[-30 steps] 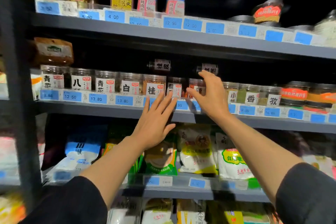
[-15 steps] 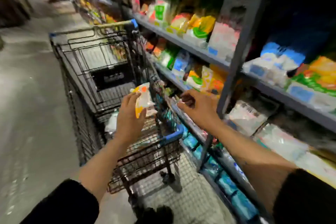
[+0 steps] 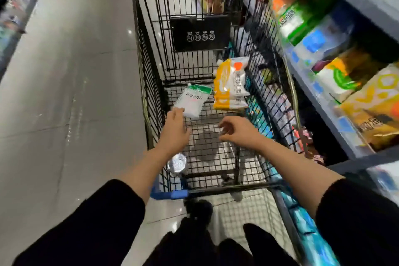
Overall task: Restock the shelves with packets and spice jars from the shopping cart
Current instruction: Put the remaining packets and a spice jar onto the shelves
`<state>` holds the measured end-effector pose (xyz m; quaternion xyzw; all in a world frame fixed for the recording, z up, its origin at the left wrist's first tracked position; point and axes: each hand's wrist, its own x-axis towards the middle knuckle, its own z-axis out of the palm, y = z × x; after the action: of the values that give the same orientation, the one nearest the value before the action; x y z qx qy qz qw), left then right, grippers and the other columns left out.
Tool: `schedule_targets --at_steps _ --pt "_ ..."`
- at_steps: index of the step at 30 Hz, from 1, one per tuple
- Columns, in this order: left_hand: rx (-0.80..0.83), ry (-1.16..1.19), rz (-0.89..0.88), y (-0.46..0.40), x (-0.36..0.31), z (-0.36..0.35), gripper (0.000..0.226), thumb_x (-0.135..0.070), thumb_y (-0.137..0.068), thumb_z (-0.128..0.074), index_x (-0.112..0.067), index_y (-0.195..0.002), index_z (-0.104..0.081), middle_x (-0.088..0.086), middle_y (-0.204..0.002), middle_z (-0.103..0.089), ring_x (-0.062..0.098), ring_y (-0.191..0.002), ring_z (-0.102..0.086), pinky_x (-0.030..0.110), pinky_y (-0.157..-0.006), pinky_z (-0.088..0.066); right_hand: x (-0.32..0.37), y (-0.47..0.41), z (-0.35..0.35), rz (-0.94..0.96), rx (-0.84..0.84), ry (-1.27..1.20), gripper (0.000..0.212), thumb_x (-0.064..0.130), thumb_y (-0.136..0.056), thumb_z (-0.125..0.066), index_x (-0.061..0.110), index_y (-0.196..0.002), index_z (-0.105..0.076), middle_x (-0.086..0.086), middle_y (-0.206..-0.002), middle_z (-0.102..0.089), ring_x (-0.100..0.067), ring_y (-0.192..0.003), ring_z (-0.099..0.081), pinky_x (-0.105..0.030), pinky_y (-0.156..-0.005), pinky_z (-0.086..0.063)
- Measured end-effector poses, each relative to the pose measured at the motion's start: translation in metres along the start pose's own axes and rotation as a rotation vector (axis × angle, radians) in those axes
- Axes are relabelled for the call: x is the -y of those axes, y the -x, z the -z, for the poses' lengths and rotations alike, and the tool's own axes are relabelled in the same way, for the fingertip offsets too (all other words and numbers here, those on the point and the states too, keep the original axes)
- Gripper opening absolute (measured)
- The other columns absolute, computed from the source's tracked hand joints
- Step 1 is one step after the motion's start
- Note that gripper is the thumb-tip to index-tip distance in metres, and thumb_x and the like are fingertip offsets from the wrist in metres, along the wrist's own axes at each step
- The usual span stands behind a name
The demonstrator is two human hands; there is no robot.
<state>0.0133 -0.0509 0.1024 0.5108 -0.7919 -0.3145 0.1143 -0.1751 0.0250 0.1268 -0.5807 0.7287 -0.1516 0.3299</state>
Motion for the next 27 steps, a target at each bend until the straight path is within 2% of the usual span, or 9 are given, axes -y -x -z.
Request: schedule_targets --at_steps 2,6,9,11,14,19,22,25,27 --pt "0.0 -0.017 0.101 -0.009 0.008 -0.007 0.066 -0.006 -0.089 -0.062 -0.011 -0.146 -0.029 0.012 -0.14 -0.034 0.026 -0.119 -0.048 0.023 -0.088 -0.034 -0.006 -0.02 -0.014 -0.031 0.061 -0.006 0.035 0.023 -0.078 -0.077 0.007 -0.106 -0.063 -0.006 -0.095 -0.065 -0.019 -0.087 -0.059 -0.029 -0.079 -0.048" --pt "0.013 -0.058 0.236 -0.018 0.019 -0.026 0.065 -0.004 -0.084 -0.065 -0.011 -0.141 -0.034 0.014 -0.137 -0.038 0.03 -0.123 -0.045 0.035 -0.099 -0.041 -0.018 -0.06 -0.045 -0.036 0.206 0.024 0.04 0.018 -0.074 -0.079 0.005 -0.108 -0.064 -0.01 -0.102 -0.067 -0.02 -0.092 -0.06 -0.031 -0.085 -0.049" --pt "-0.028 -0.069 0.275 -0.027 0.024 -0.041 0.051 -0.005 -0.084 -0.064 -0.014 -0.13 -0.044 0.01 -0.129 -0.046 0.028 -0.12 -0.045 0.034 -0.096 -0.04 -0.03 -0.088 -0.063 -0.04 0.287 0.043 0.04 0.02 -0.075 -0.078 0.009 -0.11 -0.063 -0.005 -0.101 -0.067 -0.015 -0.09 -0.059 -0.025 -0.082 -0.047" --pt "-0.002 -0.107 0.323 -0.037 0.028 -0.053 0.056 -0.01 -0.086 -0.066 -0.015 -0.135 -0.039 0.009 -0.134 -0.043 0.028 -0.125 -0.041 0.034 -0.099 -0.038 -0.045 -0.107 -0.068 -0.074 0.274 0.027 0.039 0.023 -0.076 -0.077 0.01 -0.11 -0.063 -0.005 -0.102 -0.066 -0.02 -0.096 -0.061 -0.025 -0.08 -0.044" --pt "0.039 -0.069 0.413 -0.06 0.035 -0.074 0.066 -0.014 -0.09 -0.064 -0.012 -0.144 -0.028 0.013 -0.143 -0.033 0.031 -0.131 -0.039 0.036 -0.104 -0.036 -0.076 -0.145 -0.062 -0.169 0.169 -0.019 0.035 0.025 -0.081 -0.072 0.007 -0.11 -0.063 -0.011 -0.108 -0.066 -0.027 -0.104 -0.059 -0.031 -0.085 -0.044" --pt "0.039 -0.042 0.41 -0.129 0.036 -0.114 0.068 -0.019 -0.09 -0.065 -0.005 -0.146 -0.029 0.016 -0.149 -0.031 0.03 -0.137 -0.034 0.035 -0.112 -0.028 -0.126 -0.196 -0.053 -0.367 -0.2 0.013 0.041 0.028 -0.087 -0.064 0.003 -0.119 -0.054 -0.017 -0.123 -0.055 -0.033 -0.114 -0.05 -0.037 -0.091 -0.041" --pt "0.027 0.013 0.378 -0.174 0.035 -0.141 0.066 -0.018 -0.091 -0.065 -0.004 -0.146 -0.03 0.019 -0.148 -0.035 0.031 -0.137 -0.033 0.033 -0.111 -0.026 -0.145 -0.22 -0.045 -0.443 -0.42 0.048 0.054 0.027 -0.089 -0.061 0.004 -0.134 -0.042 -0.016 -0.14 -0.039 -0.033 -0.128 -0.036 -0.039 -0.102 -0.033" --pt "0.022 0.098 0.311 -0.209 0.03 -0.171 0.062 -0.015 -0.091 -0.064 0.0 -0.143 -0.035 0.02 -0.143 -0.041 0.033 -0.134 -0.037 0.034 -0.108 -0.027 -0.163 -0.249 -0.042 -0.54 -0.526 0.023 0.072 0.034 -0.091 -0.059 0.006 -0.147 -0.023 -0.019 -0.153 -0.019 -0.033 -0.141 -0.019 -0.04 -0.114 -0.022" --pt "0.002 0.165 0.277 -0.228 0.026 -0.187 0.059 -0.014 -0.091 -0.063 0.0 -0.142 -0.036 0.019 -0.141 -0.043 0.031 -0.133 -0.039 0.031 -0.106 -0.027 -0.172 -0.269 -0.043 -0.604 -0.562 0.013 0.081 0.041 -0.089 -0.059 0.008 -0.149 -0.016 -0.02 -0.154 -0.016 -0.033 -0.142 -0.018 -0.042 -0.115 -0.02"
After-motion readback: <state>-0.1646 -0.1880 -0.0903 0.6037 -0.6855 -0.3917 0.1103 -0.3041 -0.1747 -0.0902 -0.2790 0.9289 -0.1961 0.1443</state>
